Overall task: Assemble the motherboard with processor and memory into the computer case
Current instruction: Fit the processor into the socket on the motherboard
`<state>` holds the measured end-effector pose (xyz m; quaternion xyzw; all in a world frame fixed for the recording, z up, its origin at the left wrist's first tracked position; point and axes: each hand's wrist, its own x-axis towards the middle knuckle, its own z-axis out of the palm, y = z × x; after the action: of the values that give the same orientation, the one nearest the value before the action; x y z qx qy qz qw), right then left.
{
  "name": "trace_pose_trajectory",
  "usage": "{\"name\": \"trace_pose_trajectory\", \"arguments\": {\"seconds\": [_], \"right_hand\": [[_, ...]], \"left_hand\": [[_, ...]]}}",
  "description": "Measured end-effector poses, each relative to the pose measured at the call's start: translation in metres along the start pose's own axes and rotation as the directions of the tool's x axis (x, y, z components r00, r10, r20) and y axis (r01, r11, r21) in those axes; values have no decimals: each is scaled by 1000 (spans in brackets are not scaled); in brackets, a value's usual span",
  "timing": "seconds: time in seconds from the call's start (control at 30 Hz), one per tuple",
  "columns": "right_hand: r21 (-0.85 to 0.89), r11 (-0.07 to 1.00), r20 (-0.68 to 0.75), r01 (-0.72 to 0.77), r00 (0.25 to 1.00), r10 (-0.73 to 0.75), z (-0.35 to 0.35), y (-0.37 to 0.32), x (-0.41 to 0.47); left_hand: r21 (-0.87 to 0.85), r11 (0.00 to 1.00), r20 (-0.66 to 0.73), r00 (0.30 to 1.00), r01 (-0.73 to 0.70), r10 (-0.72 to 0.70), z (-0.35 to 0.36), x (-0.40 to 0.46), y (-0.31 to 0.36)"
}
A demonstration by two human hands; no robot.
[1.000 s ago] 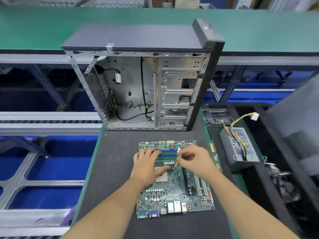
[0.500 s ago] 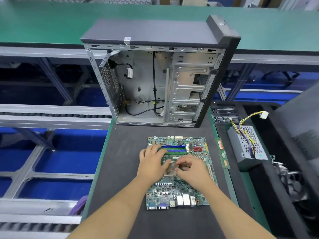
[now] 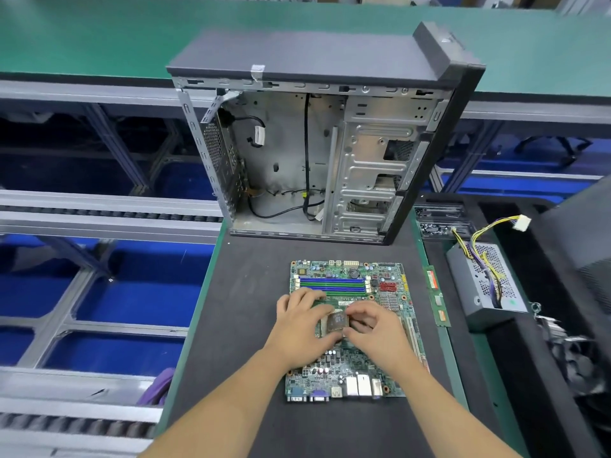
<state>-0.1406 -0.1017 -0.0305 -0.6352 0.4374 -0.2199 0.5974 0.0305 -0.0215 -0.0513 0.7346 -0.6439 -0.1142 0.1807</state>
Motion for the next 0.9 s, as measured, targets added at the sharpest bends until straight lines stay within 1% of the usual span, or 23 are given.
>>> {"name": "trace_pose_trajectory", "arguments": {"seconds": [0.13, 0.2, 0.27, 0.37, 0.47, 0.53, 0.7, 0.83, 0.9], "right_hand": [[30, 999, 20, -35, 999, 35, -1, -2, 1], [-3, 999, 13, -47, 999, 47, -1, -3, 3], [-65, 996, -40, -52, 998, 49, 0, -5, 6], [-119, 990, -178, -77, 982, 55, 2, -11, 15], [-210, 975, -241, -78, 970, 26, 3, -15, 21], [-238, 968, -250, -85, 968, 24, 3, -15, 23], [-180, 976, -179, -119, 980, 86, 6, -19, 21], [-236, 966, -262, -103, 964, 39, 13, -19, 17], [-231, 967, -252, -106, 967, 46, 16, -19, 16]], "left_hand": [[-42, 999, 12, 1000, -3, 4, 1, 5, 1], [-51, 999, 6, 1000, 0, 1, -1, 6, 2], [-45, 999, 6, 1000, 4, -4, -3, 6, 2], [-60, 998, 24, 1000, 18, -16, -7, 6, 4], [-68, 997, 37, 999, 21, -19, -11, 5, 4], [-65, 998, 47, 999, 23, -20, -12, 4, 4], [-49, 998, 71, 997, 37, -33, -13, 3, 5], [-44, 997, 67, 996, 62, -59, -10, -1, 3], [-44, 996, 63, 995, 75, -72, -10, -2, 3]]}}
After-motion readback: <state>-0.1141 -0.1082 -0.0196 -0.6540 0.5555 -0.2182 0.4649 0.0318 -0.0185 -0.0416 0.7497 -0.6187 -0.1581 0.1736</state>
